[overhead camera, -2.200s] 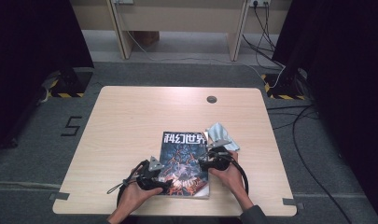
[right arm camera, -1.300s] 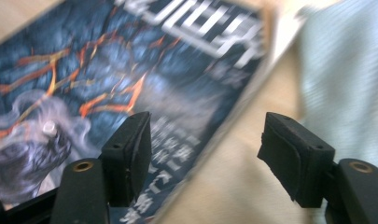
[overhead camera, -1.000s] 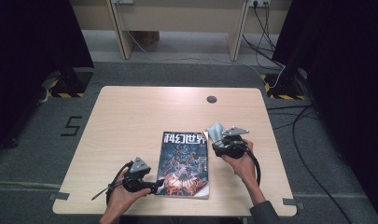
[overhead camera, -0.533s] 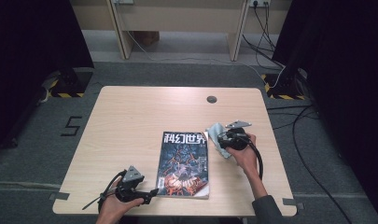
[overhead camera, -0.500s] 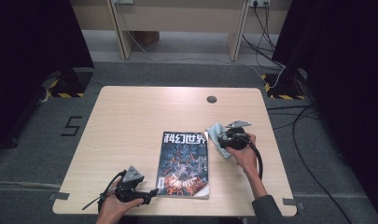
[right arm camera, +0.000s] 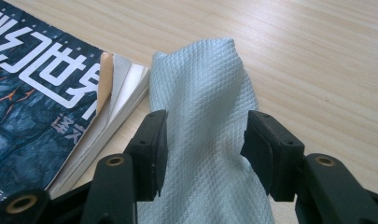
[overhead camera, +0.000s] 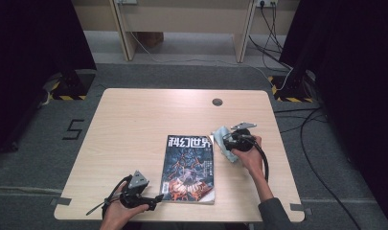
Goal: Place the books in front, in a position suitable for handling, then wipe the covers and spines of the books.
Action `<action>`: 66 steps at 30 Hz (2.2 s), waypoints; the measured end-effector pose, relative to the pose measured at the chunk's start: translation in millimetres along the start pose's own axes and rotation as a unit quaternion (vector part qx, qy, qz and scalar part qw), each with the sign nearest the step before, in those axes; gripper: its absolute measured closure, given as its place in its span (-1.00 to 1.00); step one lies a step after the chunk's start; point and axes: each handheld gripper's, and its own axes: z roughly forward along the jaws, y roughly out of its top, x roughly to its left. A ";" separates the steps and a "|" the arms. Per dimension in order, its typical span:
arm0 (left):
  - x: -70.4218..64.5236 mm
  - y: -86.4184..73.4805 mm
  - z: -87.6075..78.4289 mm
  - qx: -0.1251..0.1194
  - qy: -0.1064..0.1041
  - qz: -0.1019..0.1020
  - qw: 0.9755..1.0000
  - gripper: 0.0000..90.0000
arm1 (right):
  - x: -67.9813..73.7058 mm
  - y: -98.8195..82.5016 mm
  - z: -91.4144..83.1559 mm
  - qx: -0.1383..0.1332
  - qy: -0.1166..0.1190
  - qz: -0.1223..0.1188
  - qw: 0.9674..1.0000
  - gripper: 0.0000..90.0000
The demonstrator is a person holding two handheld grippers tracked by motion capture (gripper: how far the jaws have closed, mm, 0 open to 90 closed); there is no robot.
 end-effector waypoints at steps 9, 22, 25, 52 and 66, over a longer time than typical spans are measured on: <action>0.3 2.7 0.9 -0.001 0.000 -0.001 1.000 -0.54 | -1.3 -0.7 1.4 0.001 0.011 0.007 1.000 0.11; -0.7 2.6 2.6 0.003 0.000 0.003 1.000 -0.54 | 4.5 -5.0 14.5 0.027 0.021 -0.004 0.999 0.11; -1.0 2.7 3.4 0.002 -0.001 0.004 1.000 -0.54 | 4.0 -7.4 19.2 0.032 0.030 0.001 0.999 0.19; -15.1 18.6 29.1 0.000 -0.016 0.027 1.000 -0.44 | 25.8 22.7 -35.6 -0.079 0.065 -0.041 0.994 0.76; -27.6 30.4 41.3 0.016 -0.008 0.048 0.999 -0.47 | 80.5 18.5 -7.5 -0.030 0.112 -0.106 0.988 0.75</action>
